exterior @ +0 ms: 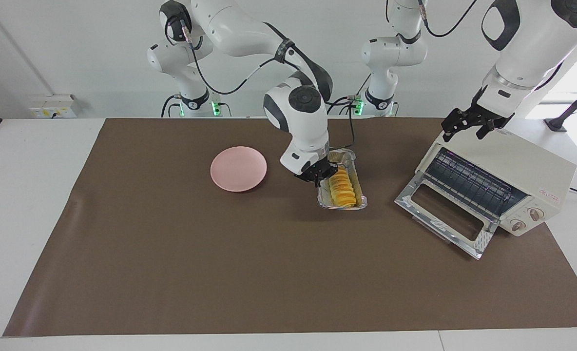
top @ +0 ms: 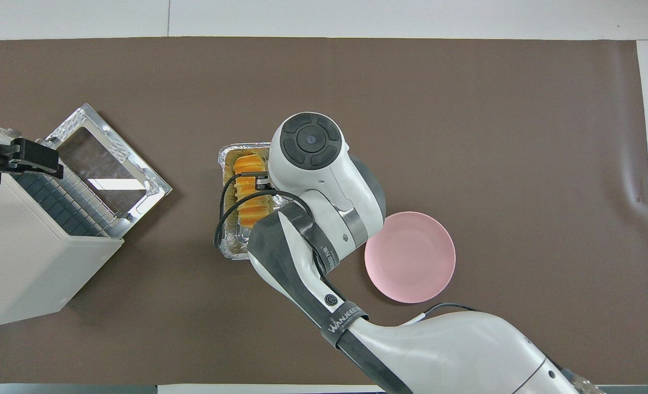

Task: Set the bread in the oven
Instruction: 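Slide the foil tray across the table toward the toaster oven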

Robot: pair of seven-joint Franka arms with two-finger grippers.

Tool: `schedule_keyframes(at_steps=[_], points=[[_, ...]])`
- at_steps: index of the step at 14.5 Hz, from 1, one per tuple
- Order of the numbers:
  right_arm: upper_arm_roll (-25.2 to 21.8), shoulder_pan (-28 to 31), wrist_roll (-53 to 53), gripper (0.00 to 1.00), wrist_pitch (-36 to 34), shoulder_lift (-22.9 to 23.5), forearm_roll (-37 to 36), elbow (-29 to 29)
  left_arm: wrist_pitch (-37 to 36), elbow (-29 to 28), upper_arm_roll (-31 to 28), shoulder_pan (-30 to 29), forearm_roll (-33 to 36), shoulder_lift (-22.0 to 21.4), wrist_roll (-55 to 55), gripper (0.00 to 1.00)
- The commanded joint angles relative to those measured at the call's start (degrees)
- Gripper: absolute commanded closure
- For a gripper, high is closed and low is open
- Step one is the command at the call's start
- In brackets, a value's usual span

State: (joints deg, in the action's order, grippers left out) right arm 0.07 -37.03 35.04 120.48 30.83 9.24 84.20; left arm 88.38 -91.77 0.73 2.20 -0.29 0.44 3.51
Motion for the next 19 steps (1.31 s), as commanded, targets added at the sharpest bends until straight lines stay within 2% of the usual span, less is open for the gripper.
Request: schedule_keyframes(at_steps=[1, 12, 13, 14, 15, 19], points=[[0.2, 0.8, -1.3, 1.00, 6.6, -0.9, 1.1, 6.1, -0.2, 0.3, 0.1, -0.5, -1.0, -0.2, -0.6, 0.00], [0.3, 0.7, -3.3, 1.00, 12.7, -0.3, 3.1, 9.7, -0.8, 0.2, 0.4, 0.3, -1.1, -0.6, -0.6, 0.00], [0.3, 0.7, -3.4, 0.82, 13.3, -0.5, 3.1, 10.2, -0.5, 0.2, 0.6, 0.3, -1.1, -0.6, -0.7, 0.00], [0.3, 0.7, -3.3, 0.10, 14.0, -0.5, 3.1, 10.3, 0.6, 0.2, 0.7, 0.3, -1.1, -0.5, -0.6, 0.00], [0.3, 0.7, -3.2, 0.00, 14.1, -0.4, 3.1, 10.2, 1.5, 0.2, 0.7, 1.3, -1.1, -0.5, -0.6, 0.00], [0.3, 0.9, -2.2, 0.00, 13.0, -1.0, 3.7, 9.1, 1.8, 0.6, 0.7, 2.9, -2.1, 0.2, -0.2, 0.00]])
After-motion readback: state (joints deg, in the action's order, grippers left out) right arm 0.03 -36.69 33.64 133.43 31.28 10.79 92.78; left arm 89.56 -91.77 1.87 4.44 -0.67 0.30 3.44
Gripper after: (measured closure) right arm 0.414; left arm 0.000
